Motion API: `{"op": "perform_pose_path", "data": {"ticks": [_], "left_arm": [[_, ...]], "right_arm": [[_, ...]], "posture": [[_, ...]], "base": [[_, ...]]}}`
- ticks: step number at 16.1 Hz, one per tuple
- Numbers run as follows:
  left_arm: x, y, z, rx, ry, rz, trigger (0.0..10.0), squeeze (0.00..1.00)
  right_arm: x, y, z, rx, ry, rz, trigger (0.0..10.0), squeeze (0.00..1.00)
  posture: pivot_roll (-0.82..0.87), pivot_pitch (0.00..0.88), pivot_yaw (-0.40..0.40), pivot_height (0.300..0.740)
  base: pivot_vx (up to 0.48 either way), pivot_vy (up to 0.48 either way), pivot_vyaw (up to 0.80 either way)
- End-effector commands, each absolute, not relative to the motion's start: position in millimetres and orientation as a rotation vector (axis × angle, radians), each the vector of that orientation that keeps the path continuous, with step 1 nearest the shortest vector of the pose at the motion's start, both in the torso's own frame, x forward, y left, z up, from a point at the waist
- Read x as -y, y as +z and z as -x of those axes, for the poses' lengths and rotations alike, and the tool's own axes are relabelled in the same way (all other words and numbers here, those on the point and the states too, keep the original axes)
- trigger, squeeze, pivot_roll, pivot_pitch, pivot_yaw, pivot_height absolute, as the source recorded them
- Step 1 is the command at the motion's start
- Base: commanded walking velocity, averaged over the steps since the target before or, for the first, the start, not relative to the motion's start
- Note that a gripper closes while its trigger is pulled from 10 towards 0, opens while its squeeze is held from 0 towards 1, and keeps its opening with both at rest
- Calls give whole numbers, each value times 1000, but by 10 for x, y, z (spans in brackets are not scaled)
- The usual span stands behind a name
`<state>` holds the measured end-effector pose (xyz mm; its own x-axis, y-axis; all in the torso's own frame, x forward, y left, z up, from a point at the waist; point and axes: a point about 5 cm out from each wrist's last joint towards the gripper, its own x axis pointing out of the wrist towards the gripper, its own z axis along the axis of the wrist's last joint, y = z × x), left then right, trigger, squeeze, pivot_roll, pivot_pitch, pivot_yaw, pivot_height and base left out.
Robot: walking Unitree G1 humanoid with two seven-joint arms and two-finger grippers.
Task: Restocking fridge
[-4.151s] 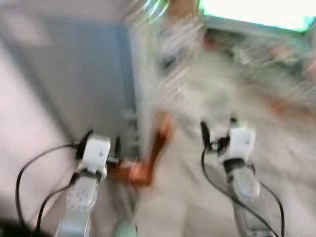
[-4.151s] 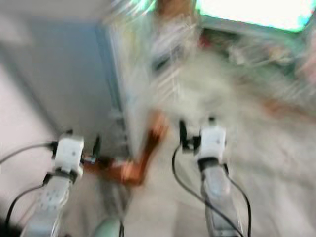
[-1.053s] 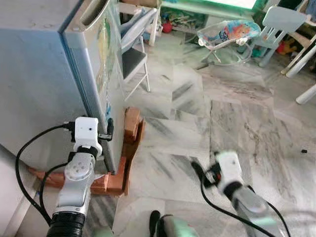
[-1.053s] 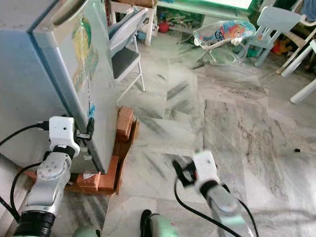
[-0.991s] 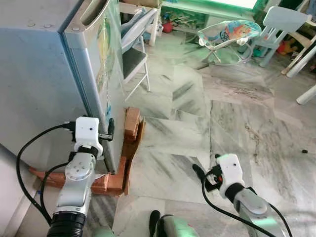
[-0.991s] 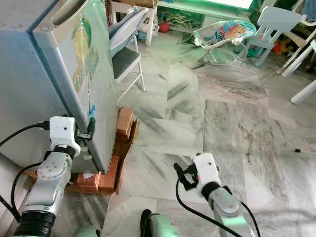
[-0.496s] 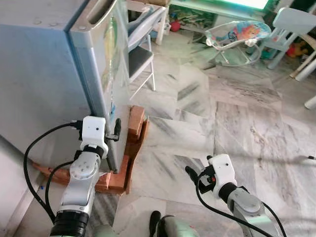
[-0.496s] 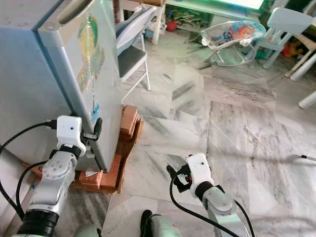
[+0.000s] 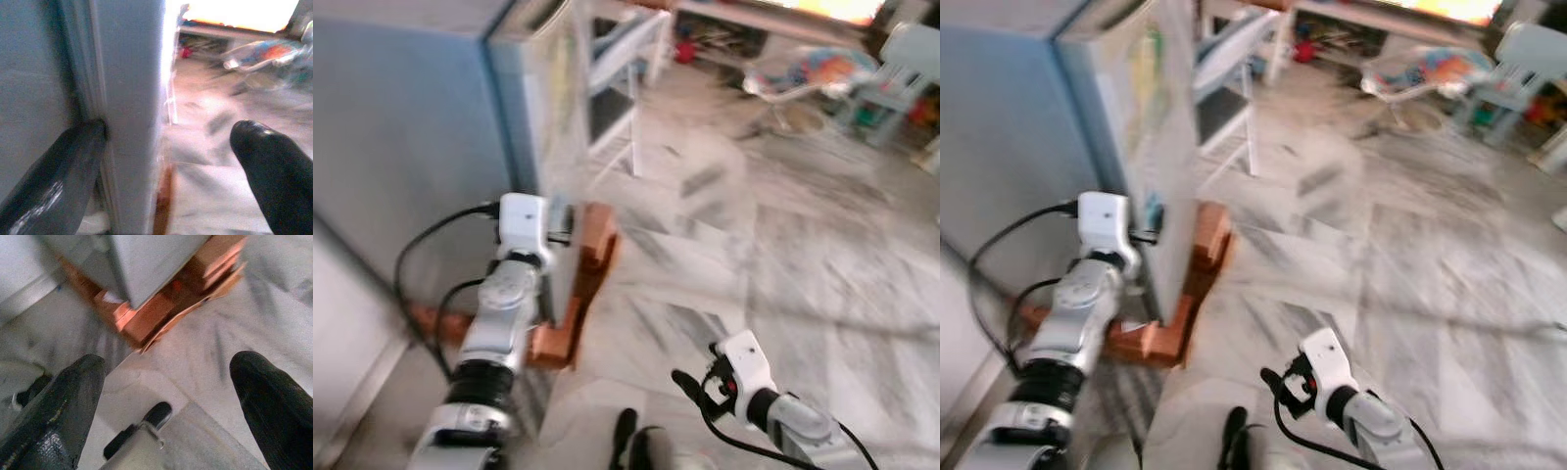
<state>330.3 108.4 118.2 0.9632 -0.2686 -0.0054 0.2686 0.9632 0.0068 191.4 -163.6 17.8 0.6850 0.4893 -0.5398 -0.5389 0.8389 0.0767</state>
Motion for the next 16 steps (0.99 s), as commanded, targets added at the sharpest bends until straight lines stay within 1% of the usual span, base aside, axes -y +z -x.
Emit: {"op": "perform_pose_path", "data": {"ticks": [1, 2, 3, 4, 6, 7, 10, 11, 13, 15, 16], "left_arm": [[-300, 1664, -3128, 192, -651, 8, 10000, 0], [-159, 1701, -3032, 196, -725, 41, 10000, 0], [13, 1718, -2892, 178, -836, 108, 10000, 0], [2, 1663, -2885, 156, -839, 112, 10000, 0], [-237, 1556, -2991, 129, -721, 64, 10000, 0], [-422, 1538, -3047, 127, -645, 49, 10000, 0], [-776, 1553, -3105, 136, -487, 29, 10000, 0], [-886, 1473, -3117, 97, -425, 27, 10000, 0], [-1033, 1202, -3145, -14, -330, -51, 10000, 0], [-1084, 1143, -3182, -36, -299, -84, 10000, 0], [-1120, 1129, -3207, -45, -275, -69, 10000, 0]], "right_arm": [[1623, 226, -1940, -566, 594, 96, 10000, 0], [1623, 226, -1941, -567, 595, 100, 10000, 0], [1616, 225, -1946, -569, 594, 101, 10000, 0], [1608, 215, -1955, -571, 594, 103, 10000, 0], [1596, 193, -1963, -575, 596, 105, 10000, 0], [1590, 170, -1967, -578, 598, 105, 10000, 0], [1579, 153, -1978, -579, 600, 106, 10000, 0], [1573, 155, -1984, -577, 600, 107, 10000, 0], [1555, 175, -2004, -569, 602, 110, 10000, 0], [1549, 191, -2015, -563, 601, 114, 10000, 0], [1552, 197, -2016, -559, 597, 117, 10000, 0]], "posture": [[100, 120, -110, 740], [100, 119, -109, 740], [100, 120, -107, 740], [101, 120, -107, 740], [104, 121, -106, 740], [104, 121, -106, 740], [116, 119, -104, 740], [116, 119, -104, 740], [117, 117, -105, 740], [112, 114, -103, 740], [109, 112, -102, 740]], "base": [[0, 0, 0], [0, 0, 0], [0, 0, 0], [0, 0, 0], [0, 0, 0], [0, 0, 0], [0, 0, 0], [0, 0, 0], [0, 0, 0], [0, 0, 0], [0, 0, 0]]}}
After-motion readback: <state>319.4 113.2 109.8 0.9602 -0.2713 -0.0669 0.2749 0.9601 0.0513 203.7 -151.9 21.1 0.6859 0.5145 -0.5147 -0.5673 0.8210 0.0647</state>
